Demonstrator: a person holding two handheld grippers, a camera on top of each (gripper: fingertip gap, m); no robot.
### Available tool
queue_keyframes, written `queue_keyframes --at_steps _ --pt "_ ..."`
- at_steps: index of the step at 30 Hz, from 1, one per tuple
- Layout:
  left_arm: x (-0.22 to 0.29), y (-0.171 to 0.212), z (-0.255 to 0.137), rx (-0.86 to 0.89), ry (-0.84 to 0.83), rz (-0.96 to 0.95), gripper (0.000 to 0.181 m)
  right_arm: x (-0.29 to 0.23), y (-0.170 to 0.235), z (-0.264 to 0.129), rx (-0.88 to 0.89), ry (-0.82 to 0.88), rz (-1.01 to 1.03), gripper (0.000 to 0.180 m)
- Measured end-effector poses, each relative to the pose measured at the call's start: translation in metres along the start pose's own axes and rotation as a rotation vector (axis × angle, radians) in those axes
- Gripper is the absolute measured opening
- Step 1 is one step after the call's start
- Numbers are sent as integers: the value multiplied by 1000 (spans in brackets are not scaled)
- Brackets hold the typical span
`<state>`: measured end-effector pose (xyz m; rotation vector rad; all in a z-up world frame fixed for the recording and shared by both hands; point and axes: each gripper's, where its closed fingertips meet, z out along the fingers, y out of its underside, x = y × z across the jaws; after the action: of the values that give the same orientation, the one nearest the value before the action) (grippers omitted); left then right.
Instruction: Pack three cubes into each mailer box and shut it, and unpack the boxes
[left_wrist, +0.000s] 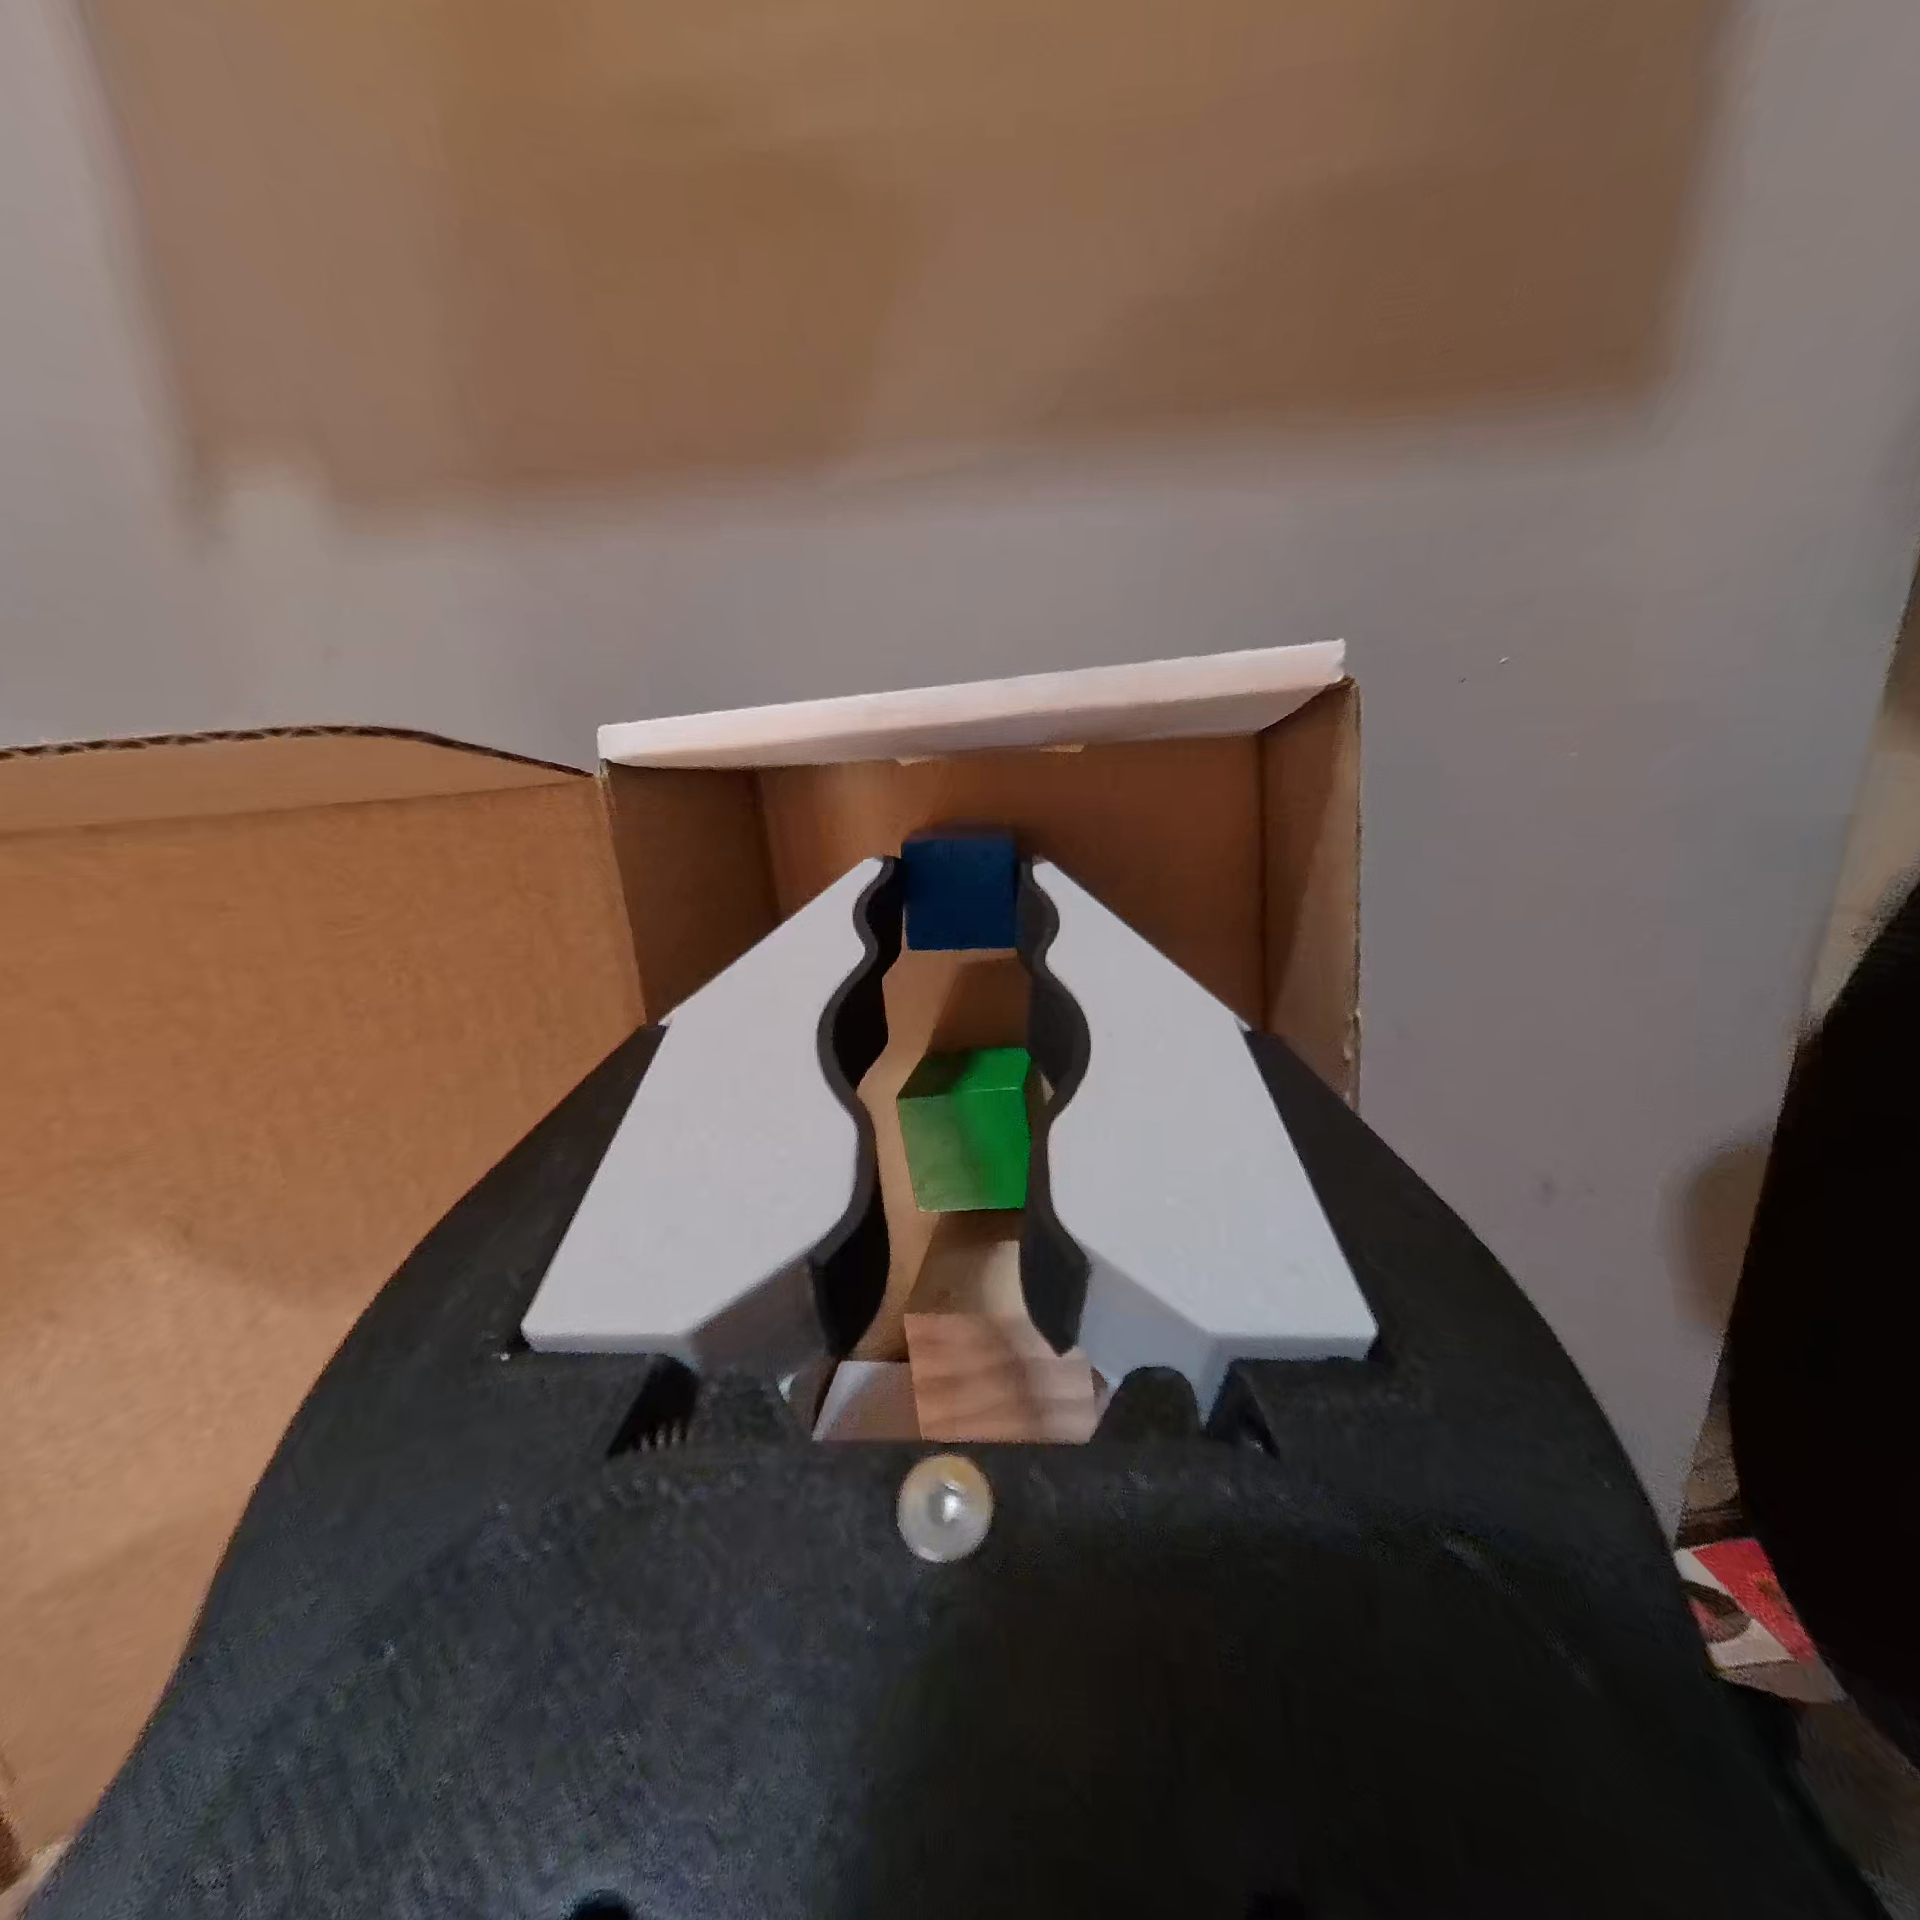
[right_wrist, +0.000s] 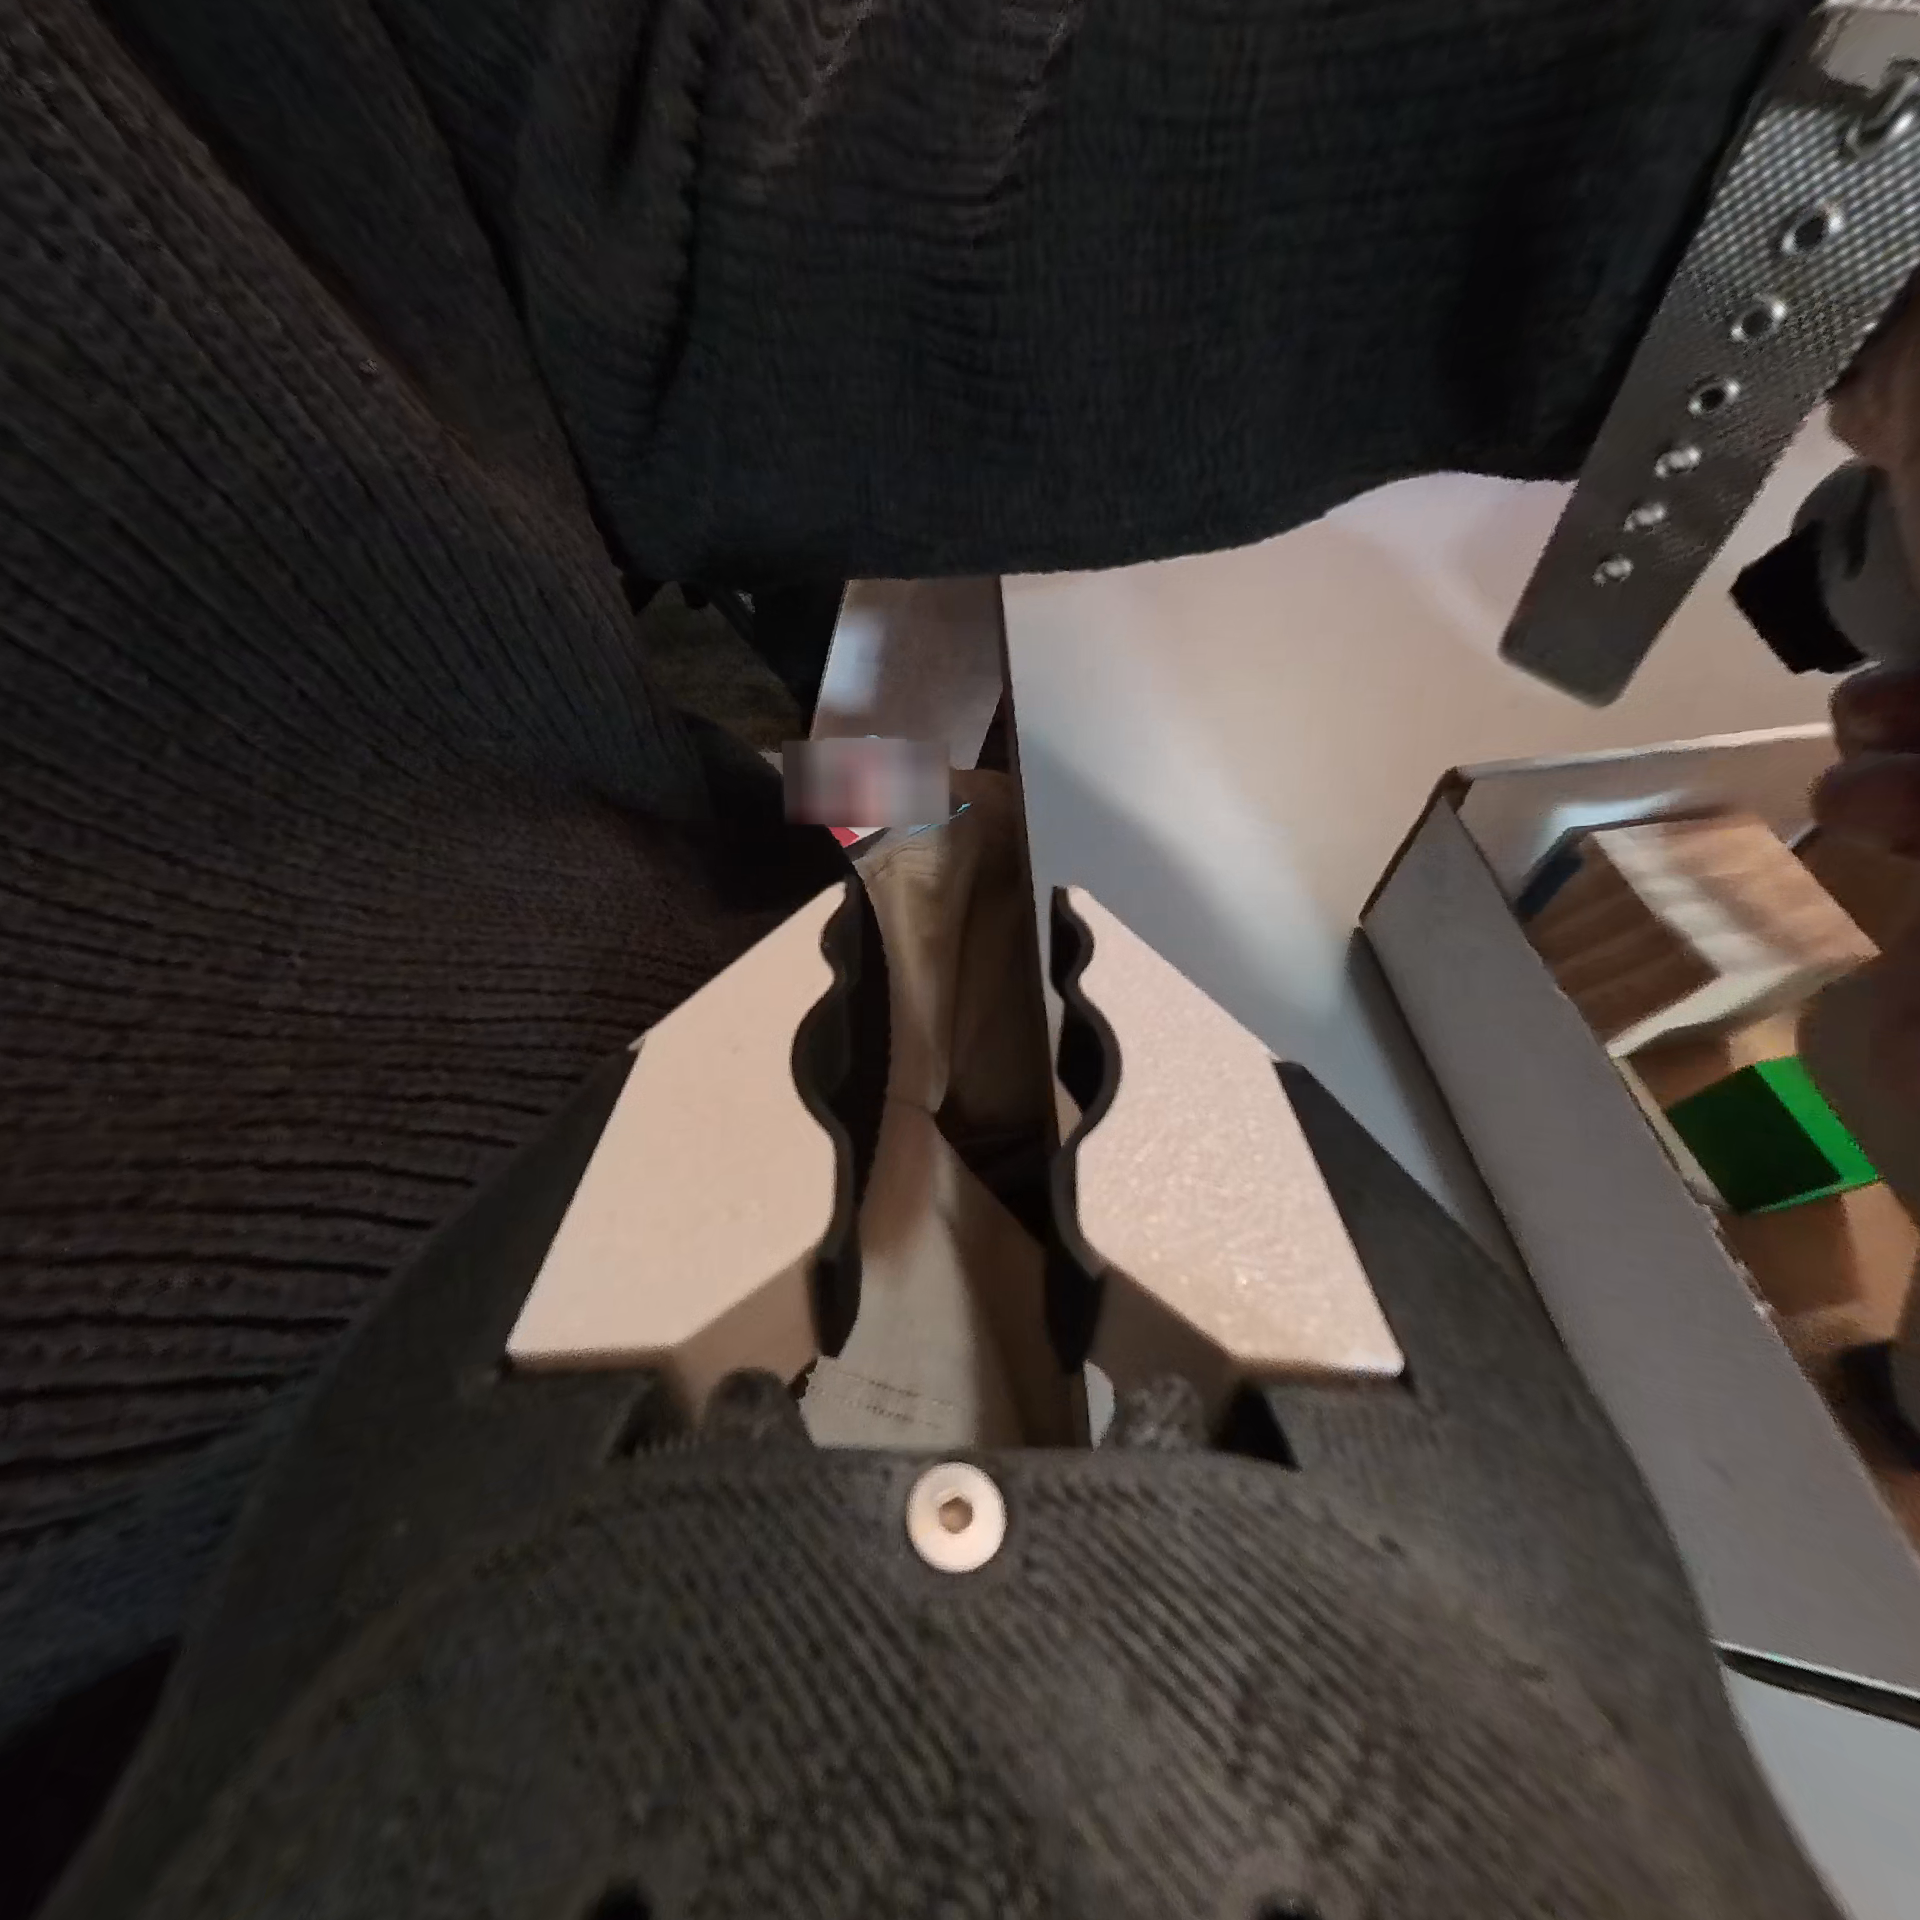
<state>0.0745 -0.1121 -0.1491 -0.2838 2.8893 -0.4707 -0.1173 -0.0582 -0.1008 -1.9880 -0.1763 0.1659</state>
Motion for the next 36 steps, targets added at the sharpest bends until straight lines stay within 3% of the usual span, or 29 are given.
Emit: queue_keyframes --at_steps 1,7,13,17,22,24,28,31,36 --pt "0 1 1 -3 0 -1 22 0 0 0 -1 0 1 35" --pt "-2 -5 -12 94 -1 -65 34 0 2 4 -11 -9 0 35" --pt "-7 -8 -84 422 -70 -250 35 8 -3 1 30 14 28 34" --pt "-22 26 -122 588 -231 -440 37 31 -23 -14 155 114 64 34" --pt "-47 98 -138 755 -563 -732 42 97 -47 -68 417 415 175 40" --pt "-43 108 -131 846 -540 -837 53 125 -48 -95 523 526 269 44" --pt "-49 118 -118 846 -524 -934 69 172 -34 -132 599 708 377 49" --pt "-51 113 -121 902 -471 -978 68 203 -21 -142 554 780 396 49" --pt "-45 99 -122 933 -400 -980 62 232 -16 -134 518 731 458 49"
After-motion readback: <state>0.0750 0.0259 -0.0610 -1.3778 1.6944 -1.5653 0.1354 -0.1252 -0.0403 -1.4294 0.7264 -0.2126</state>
